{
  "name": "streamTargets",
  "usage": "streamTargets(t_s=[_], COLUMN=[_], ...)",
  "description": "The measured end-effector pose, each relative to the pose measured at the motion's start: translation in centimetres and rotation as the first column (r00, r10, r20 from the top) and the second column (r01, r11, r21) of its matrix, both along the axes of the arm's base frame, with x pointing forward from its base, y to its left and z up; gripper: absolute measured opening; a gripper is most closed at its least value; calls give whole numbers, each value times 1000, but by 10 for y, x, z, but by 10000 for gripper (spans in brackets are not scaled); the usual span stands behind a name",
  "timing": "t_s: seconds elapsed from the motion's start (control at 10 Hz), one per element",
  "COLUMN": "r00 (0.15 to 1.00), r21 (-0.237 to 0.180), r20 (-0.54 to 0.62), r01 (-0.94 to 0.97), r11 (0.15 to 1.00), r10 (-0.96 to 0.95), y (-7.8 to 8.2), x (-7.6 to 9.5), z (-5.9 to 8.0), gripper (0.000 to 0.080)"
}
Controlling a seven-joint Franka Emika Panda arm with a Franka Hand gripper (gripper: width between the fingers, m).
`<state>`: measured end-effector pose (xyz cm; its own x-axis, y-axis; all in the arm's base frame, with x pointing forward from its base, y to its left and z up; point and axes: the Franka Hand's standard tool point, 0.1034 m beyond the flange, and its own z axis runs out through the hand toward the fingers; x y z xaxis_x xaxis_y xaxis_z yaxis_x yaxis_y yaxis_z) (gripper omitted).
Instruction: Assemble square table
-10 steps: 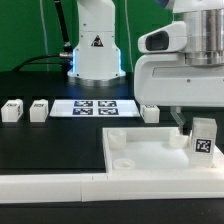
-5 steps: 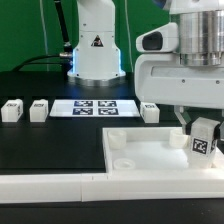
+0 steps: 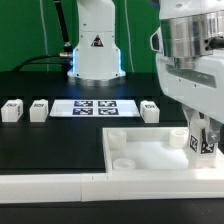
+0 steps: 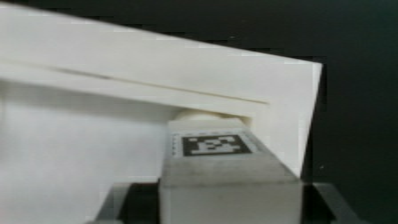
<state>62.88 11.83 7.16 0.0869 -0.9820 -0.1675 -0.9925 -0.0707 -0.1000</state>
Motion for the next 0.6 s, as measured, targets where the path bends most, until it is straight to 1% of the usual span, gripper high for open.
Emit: streamTargets(t_s=[0.1, 0.3, 0.6], r00=[995, 956, 879], r21=[16, 46, 64], r20=[-13, -29, -74], r01=[96, 295, 475], r11=[995, 954, 878], r10=[-96, -294, -470], y=[2, 5, 7], x=[0, 1, 1], z=[0, 0, 0], gripper=[300, 300, 296])
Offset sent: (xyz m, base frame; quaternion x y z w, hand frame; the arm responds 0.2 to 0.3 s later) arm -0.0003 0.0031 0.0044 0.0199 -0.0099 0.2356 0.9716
